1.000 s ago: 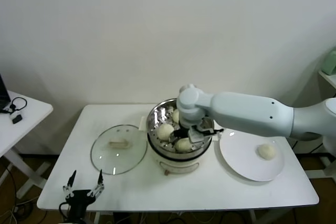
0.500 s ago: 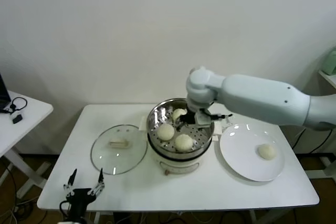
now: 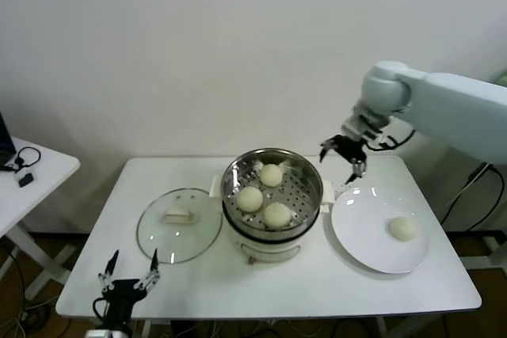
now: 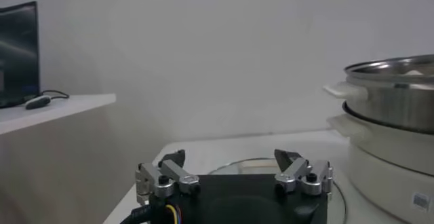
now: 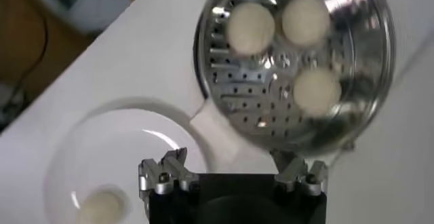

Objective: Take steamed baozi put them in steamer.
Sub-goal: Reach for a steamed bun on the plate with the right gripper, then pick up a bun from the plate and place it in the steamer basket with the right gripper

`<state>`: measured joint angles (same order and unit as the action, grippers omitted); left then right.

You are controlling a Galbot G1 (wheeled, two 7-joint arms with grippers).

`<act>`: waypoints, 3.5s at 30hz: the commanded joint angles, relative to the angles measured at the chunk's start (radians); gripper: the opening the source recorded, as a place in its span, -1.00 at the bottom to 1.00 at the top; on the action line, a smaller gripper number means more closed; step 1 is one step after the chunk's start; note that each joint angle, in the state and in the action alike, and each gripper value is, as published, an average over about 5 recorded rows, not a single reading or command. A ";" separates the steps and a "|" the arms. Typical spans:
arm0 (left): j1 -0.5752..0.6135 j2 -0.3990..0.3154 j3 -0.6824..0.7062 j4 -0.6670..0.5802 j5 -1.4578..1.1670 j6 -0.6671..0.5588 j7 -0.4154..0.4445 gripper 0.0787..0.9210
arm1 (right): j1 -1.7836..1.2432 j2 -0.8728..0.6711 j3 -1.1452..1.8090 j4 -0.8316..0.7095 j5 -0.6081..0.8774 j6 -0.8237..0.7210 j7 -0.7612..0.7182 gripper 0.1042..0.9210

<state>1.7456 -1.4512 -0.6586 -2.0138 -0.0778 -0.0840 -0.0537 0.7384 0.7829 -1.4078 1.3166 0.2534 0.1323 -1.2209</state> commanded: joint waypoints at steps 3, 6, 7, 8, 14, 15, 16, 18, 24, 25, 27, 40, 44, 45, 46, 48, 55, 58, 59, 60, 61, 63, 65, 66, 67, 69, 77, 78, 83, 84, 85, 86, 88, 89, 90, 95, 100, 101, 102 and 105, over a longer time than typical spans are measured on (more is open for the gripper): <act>0.001 0.004 -0.002 -0.009 -0.012 0.002 0.002 0.77 | -0.310 -0.238 0.225 -0.169 -0.098 -0.159 -0.020 0.76; 0.003 0.004 -0.005 -0.009 -0.012 0.002 0.002 0.77 | -0.423 -0.243 0.326 -0.201 -0.178 -0.139 -0.016 0.76; 0.003 0.004 -0.005 -0.009 -0.012 0.002 0.002 0.77 | -0.455 -0.241 0.351 -0.214 -0.201 -0.130 -0.014 0.76; 0.003 0.003 -0.005 -0.008 -0.011 0.003 0.002 0.77 | -0.488 -0.238 0.376 -0.229 -0.227 -0.122 -0.012 0.76; 0.000 0.004 -0.005 -0.001 -0.007 0.003 0.002 0.77 | -0.636 -0.195 0.520 -0.335 -0.411 -0.035 -0.002 0.76; -0.001 0.004 -0.006 0.000 -0.007 0.003 0.002 0.77 | -0.656 -0.185 0.543 -0.348 -0.433 -0.026 0.001 0.76; -0.002 0.004 -0.007 0.000 -0.007 0.003 0.002 0.77 | -0.675 -0.177 0.563 -0.359 -0.454 -0.018 0.005 0.76; -0.003 0.004 -0.008 0.002 -0.007 0.004 0.001 0.77 | -0.709 -0.160 0.600 -0.378 -0.489 -0.001 0.013 0.76; -0.003 0.002 -0.007 0.006 -0.003 0.005 0.001 0.77 | -0.774 -0.124 0.668 -0.405 -0.545 0.023 0.030 0.76; -0.003 0.001 -0.007 0.006 -0.002 0.005 0.001 0.77 | -0.780 -0.120 0.676 -0.409 -0.550 0.024 0.032 0.76; -0.003 0.001 -0.007 0.007 -0.001 0.005 0.002 0.77 | -0.792 -0.111 0.692 -0.418 -0.557 0.026 0.035 0.76; -0.002 0.001 -0.007 0.011 0.010 0.006 0.002 0.77 | -0.831 -0.068 0.739 -0.456 -0.573 0.033 0.049 0.76; -0.001 0.001 -0.008 0.013 0.011 0.005 0.002 0.77 | -0.834 -0.063 0.742 -0.460 -0.575 0.033 0.049 0.76; -0.002 0.001 -0.008 0.013 0.011 0.005 0.002 0.77 | -0.836 -0.061 0.743 -0.462 -0.575 0.033 0.049 0.76; -0.002 0.001 -0.008 0.014 0.011 0.005 0.002 0.77 | -0.837 -0.059 0.746 -0.464 -0.576 0.033 0.049 0.76; -0.002 0.001 -0.008 0.014 0.011 0.005 0.002 0.77 | -0.839 -0.055 0.752 -0.468 -0.577 0.033 0.050 0.76; -0.001 0.000 -0.006 0.014 0.013 0.004 0.001 0.77 | -0.837 -0.050 0.759 -0.473 -0.575 0.032 0.053 0.54; 0.000 0.000 -0.006 0.013 0.014 0.004 0.001 0.77 | -0.833 -0.050 0.759 -0.475 -0.574 0.032 0.054 0.45; 0.000 0.000 -0.007 0.013 0.014 0.004 0.001 0.77 | -0.832 -0.050 0.759 -0.475 -0.573 0.032 0.054 0.43; 0.001 0.000 -0.007 0.012 0.014 0.004 0.001 0.77 | -0.830 -0.052 0.757 -0.475 -0.569 0.032 0.054 0.43; 0.001 0.000 -0.007 0.012 0.014 0.004 0.001 0.77 | -0.827 -0.053 0.754 -0.473 -0.562 0.030 0.055 0.42; 0.002 0.000 -0.007 0.012 0.013 0.003 0.001 0.77 | -0.812 -0.059 0.737 -0.467 -0.534 0.021 0.057 0.40; 0.001 0.000 -0.006 0.013 0.013 0.002 0.002 0.77 | -0.781 -0.068 0.698 -0.458 -0.481 0.003 0.059 0.39; 0.001 -0.001 -0.006 0.014 0.013 0.002 0.002 0.77 | -0.756 -0.072 0.667 -0.453 -0.439 -0.011 0.060 0.39; 0.000 -0.001 -0.005 0.014 0.013 0.002 0.002 0.77 | -0.727 -0.077 0.628 -0.447 -0.393 -0.026 0.062 0.38; -0.001 -0.002 -0.003 0.012 0.012 0.001 0.002 0.77 | -0.645 -0.085 0.536 -0.433 -0.280 -0.066 0.067 0.38; -0.012 -0.003 0.010 0.000 0.009 0.002 0.003 0.77 | -0.192 -0.057 0.075 -0.355 0.123 -0.202 0.081 0.36; -0.015 -0.003 0.013 -0.001 0.008 0.002 0.003 0.77 | -0.129 -0.040 0.011 -0.345 0.180 -0.216 0.085 0.36; -0.026 -0.007 0.031 -0.006 0.011 -0.002 0.003 0.77 | 0.101 0.066 -0.219 -0.304 0.446 -0.282 0.109 0.36; -0.028 -0.008 0.036 -0.008 0.012 -0.004 0.003 0.77 | 0.131 0.090 -0.256 -0.295 0.502 -0.295 0.114 0.36; -0.029 -0.009 0.039 -0.009 0.013 -0.005 0.003 0.77 | 0.152 0.111 -0.284 -0.288 0.548 -0.306 0.118 0.37; -0.029 -0.010 0.043 -0.012 0.014 -0.007 0.003 0.77 | 0.170 0.134 -0.311 -0.281 0.593 -0.317 0.123 0.37; -0.030 -0.011 0.051 -0.018 0.016 -0.008 0.004 0.77 | 0.198 0.178 -0.349 -0.269 0.657 -0.335 0.130 0.36; -0.031 -0.012 0.054 -0.022 0.018 -0.008 0.004 0.77 | 0.206 0.200 -0.363 -0.265 0.676 -0.340 0.133 0.36; -0.032 -0.012 0.058 -0.026 0.020 -0.008 0.004 0.77 | 0.212 0.222 -0.375 -0.261 0.696 -0.344 0.135 0.36; -0.040 -0.013 0.068 -0.041 0.040 -0.009 0.003 0.77 | 0.211 0.306 -0.403 -0.233 0.756 -0.366 0.159 0.36; -0.047 -0.013 0.075 -0.049 0.050 -0.008 0.003 0.77 | 0.162 0.369 -0.400 -0.209 0.771 -0.383 0.195 0.36; -0.047 -0.013 0.075 -0.049 0.051 -0.008 0.003 0.77 | 0.149 0.380 -0.397 -0.207 0.771 -0.384 0.204 0.36; -0.048 -0.014 0.076 -0.049 0.052 -0.008 0.003 0.77 | 0.135 0.389 -0.393 -0.205 0.771 -0.386 0.213 0.36; -0.049 -0.015 0.075 -0.048 0.054 -0.008 0.002 0.77 | 0.096 0.413 -0.383 -0.204 0.770 -0.390 0.237 0.36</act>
<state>1.6999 -1.4647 -0.5891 -2.0580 -0.0338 -0.0923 -0.0505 0.8269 1.0514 -1.6936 1.0785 0.8743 -0.2132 -1.0463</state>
